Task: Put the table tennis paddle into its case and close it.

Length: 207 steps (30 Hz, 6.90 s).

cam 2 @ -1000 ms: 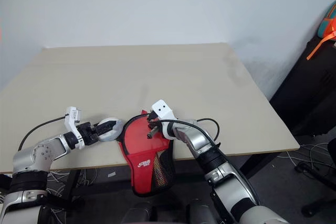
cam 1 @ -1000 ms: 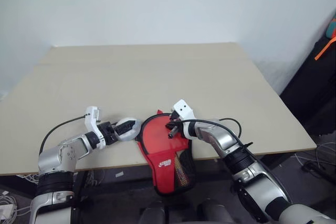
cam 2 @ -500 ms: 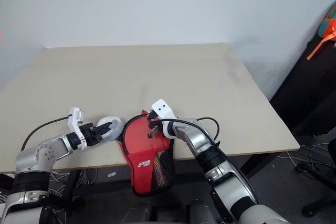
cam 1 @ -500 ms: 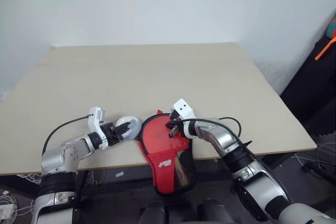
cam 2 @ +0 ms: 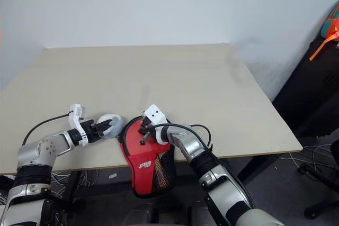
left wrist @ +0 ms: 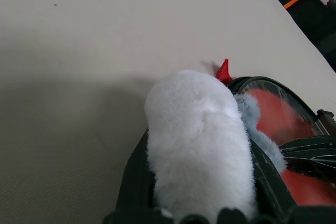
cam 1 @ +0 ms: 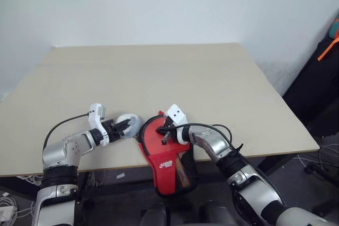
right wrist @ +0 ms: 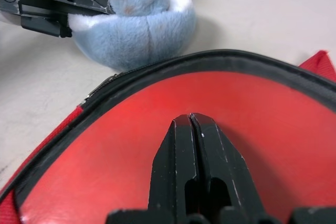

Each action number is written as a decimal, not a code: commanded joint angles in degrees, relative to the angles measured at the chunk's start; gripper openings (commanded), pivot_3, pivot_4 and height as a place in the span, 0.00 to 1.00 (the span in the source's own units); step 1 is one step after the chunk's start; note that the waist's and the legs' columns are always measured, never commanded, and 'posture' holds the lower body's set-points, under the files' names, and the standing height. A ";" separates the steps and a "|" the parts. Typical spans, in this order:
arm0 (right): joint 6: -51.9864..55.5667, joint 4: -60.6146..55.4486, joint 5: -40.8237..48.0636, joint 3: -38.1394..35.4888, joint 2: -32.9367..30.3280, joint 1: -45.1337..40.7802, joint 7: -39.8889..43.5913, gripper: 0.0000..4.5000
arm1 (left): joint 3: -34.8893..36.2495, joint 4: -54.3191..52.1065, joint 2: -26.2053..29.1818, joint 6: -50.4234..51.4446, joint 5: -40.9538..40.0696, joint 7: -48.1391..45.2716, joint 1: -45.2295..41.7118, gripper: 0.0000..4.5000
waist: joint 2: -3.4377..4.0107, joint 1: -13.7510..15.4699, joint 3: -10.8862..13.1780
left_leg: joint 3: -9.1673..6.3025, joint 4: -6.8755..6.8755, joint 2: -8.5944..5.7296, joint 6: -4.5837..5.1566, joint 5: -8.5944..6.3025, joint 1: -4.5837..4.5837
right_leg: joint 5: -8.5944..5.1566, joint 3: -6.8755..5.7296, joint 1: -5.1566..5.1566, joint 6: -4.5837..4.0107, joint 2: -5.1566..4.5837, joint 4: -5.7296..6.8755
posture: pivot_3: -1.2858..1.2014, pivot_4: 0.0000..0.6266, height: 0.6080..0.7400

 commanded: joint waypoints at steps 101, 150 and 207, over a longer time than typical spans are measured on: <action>22.11 -40.96 7.07 -5.37 -29.10 7.88 10.62 0.00 | -15.18 8.00 -6.87 -23.57 19.14 -36.00 -28.10 0.99 | -0.26 0.17 -0.12 | -0.07 0.21 -0.03 -0.04 0.06 -0.18 | -0.03 -0.02 0.01 0.06 0.05 0.03 | 0.52 0.00 0.99; 11.49 -11.61 -1.53 1.63 -12.77 -9.96 5.73 0.87 | -19.34 -21.81 2.34 -24.18 15.43 -18.79 5.16 0.00 | -0.12 0.05 -0.08 | 0.01 0.17 0.03 -0.05 0.05 -0.08 | -0.02 0.00 0.02 0.02 0.04 0.05 | 0.52 0.00 0.99; -2.56 19.12 -6.81 -4.90 -10.65 -26.35 6.51 0.00 | -27.46 3.28 -6.95 -38.81 25.89 -18.82 -0.16 0.00 | 0.58 0.03 -0.51 | 0.00 0.16 -0.03 -0.04 0.06 0.00 | -0.01 0.03 0.13 0.04 0.05 0.08 | 0.52 0.00 0.99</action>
